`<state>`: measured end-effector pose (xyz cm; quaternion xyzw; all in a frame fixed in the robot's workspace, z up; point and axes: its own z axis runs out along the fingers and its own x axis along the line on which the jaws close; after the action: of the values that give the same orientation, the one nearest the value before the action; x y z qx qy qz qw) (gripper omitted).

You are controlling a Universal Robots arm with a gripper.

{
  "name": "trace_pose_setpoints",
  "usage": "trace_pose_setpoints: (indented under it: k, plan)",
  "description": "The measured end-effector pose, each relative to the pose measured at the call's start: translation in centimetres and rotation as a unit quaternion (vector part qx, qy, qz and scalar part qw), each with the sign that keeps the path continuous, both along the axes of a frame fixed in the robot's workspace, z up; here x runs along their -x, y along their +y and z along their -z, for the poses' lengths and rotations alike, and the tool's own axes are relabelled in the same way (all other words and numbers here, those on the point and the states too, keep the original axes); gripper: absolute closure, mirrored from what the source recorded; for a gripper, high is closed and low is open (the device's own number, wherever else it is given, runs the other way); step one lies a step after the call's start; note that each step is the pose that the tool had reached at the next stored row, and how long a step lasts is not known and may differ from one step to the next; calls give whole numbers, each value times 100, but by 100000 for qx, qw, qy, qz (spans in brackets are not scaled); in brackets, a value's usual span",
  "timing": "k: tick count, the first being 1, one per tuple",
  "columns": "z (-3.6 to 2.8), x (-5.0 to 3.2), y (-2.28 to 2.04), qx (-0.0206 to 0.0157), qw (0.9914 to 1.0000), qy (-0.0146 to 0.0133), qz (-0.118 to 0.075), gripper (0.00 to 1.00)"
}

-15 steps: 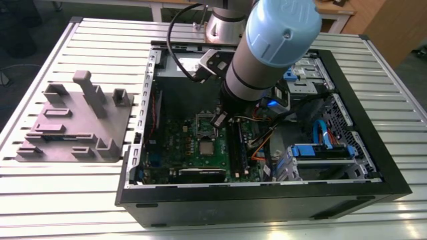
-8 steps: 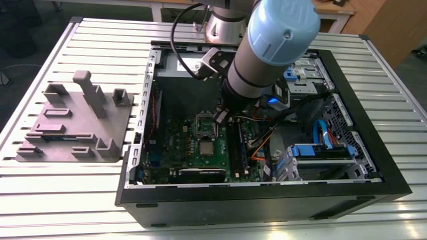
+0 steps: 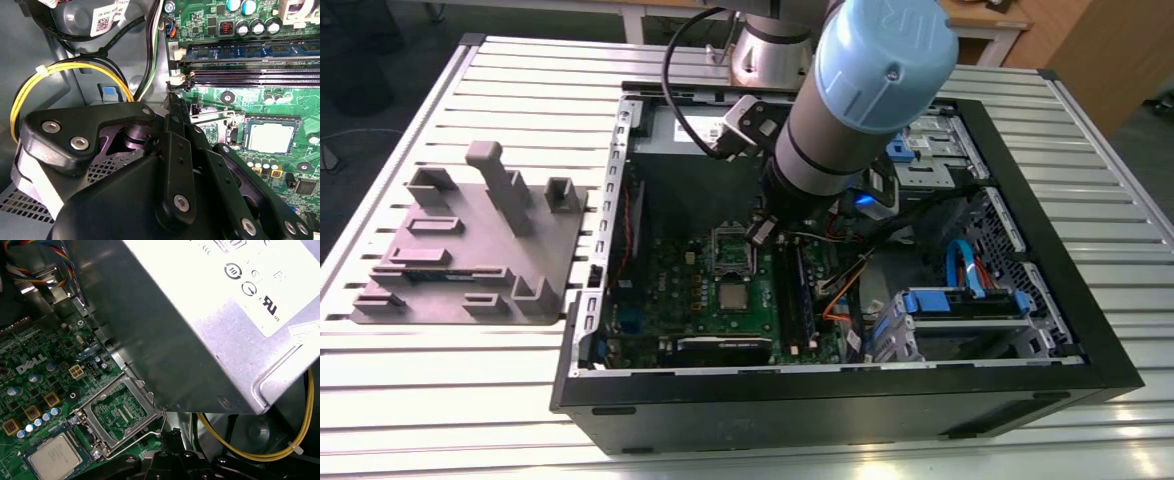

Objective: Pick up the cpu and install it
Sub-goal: 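Close the cpu cover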

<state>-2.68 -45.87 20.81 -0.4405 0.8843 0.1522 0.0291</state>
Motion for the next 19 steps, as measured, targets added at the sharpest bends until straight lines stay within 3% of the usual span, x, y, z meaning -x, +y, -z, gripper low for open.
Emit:
trace_pose_setpoints:
  k: [9, 15, 19]
  plan:
    - [11, -1, 3, -15, 100000, -6, -3, 89]
    - [48, 0, 41, -56, 100000, -2, 0, 89]
    - [81, 0, 60, -316, 100000, -2, -4, 89]
